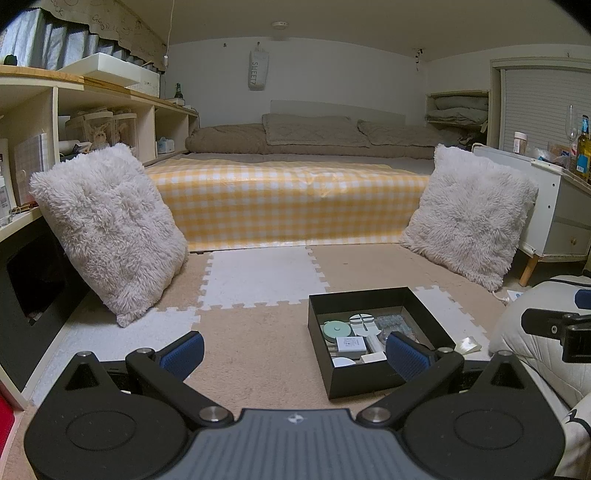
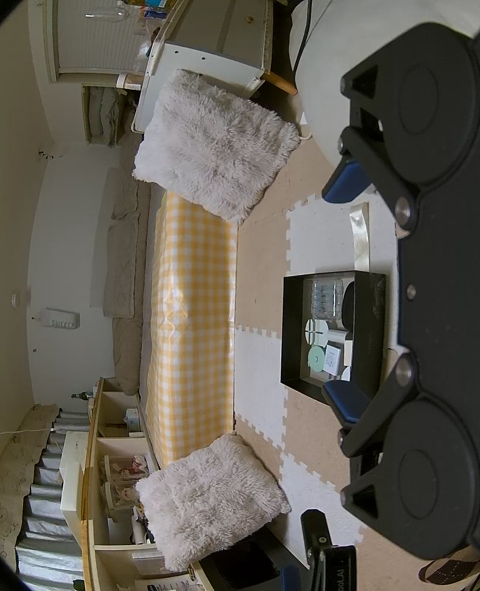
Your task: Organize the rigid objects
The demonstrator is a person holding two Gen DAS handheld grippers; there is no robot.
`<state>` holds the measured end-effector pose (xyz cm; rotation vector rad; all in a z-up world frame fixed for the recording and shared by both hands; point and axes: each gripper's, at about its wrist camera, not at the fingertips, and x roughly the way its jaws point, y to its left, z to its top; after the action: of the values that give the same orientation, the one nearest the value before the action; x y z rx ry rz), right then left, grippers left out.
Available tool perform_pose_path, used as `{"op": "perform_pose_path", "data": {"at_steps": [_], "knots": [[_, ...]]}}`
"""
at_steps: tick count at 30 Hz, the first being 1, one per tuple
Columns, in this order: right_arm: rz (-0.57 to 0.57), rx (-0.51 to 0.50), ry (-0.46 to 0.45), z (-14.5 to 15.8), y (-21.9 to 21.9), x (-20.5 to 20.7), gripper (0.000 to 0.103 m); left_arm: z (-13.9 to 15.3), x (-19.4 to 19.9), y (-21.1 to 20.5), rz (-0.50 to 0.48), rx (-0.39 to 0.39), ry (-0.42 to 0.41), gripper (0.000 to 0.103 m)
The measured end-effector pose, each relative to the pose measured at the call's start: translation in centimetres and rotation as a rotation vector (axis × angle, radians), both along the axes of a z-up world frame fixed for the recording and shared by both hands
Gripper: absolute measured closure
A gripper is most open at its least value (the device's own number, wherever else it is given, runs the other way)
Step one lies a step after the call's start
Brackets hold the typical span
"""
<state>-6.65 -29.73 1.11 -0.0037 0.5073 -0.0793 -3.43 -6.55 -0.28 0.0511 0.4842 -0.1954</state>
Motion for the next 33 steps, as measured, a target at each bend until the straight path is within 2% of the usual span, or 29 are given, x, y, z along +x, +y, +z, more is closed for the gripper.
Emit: {"op": "perform_pose_path", "data": {"at_steps": [33], "knots": [[-0.002,0.003,0.001,-0.01,-0.09,-0.04,0.000,0.21,-0.08,0.15,0.006,-0.002,0.002,0.000]]}}
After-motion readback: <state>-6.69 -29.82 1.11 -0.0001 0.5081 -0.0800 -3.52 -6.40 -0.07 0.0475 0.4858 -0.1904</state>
